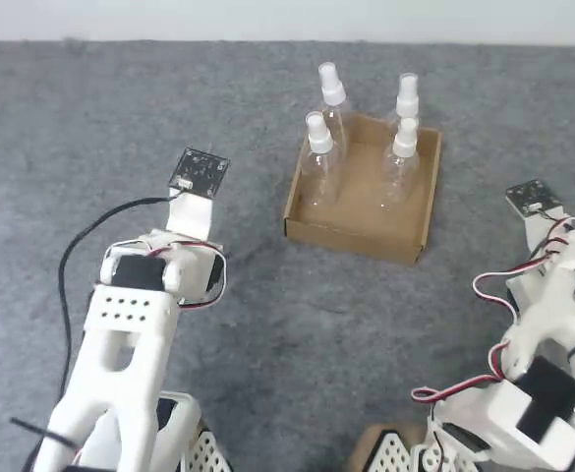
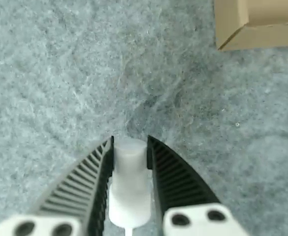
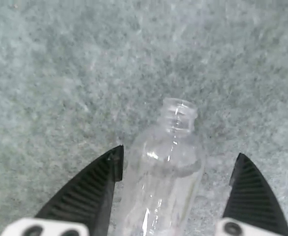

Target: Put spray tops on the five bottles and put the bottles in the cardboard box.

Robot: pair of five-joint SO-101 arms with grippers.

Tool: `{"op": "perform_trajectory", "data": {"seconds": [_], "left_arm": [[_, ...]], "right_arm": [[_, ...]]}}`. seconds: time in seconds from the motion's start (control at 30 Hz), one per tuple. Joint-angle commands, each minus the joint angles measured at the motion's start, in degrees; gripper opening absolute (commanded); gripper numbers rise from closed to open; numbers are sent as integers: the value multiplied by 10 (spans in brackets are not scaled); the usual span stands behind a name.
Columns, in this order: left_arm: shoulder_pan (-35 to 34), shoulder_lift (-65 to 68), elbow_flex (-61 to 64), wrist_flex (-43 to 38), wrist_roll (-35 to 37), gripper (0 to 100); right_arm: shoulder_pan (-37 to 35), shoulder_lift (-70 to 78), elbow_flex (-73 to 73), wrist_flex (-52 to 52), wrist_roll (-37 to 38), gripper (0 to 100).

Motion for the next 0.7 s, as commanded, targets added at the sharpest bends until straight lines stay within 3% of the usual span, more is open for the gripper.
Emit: {"op": "perform_trajectory", "data": {"seconds": [0.0, 0.3, 0.67], "left_arm": [[-3, -26, 1, -16, 6, 12], [-3, -27, 7, -16, 6, 12], [-3, -27, 7, -16, 6, 12]], "right_arm": [[-9, 1, -22, 8, 4, 288], [0, 1, -9, 7, 4, 165], [7, 22, 6, 3, 7, 228]]}}
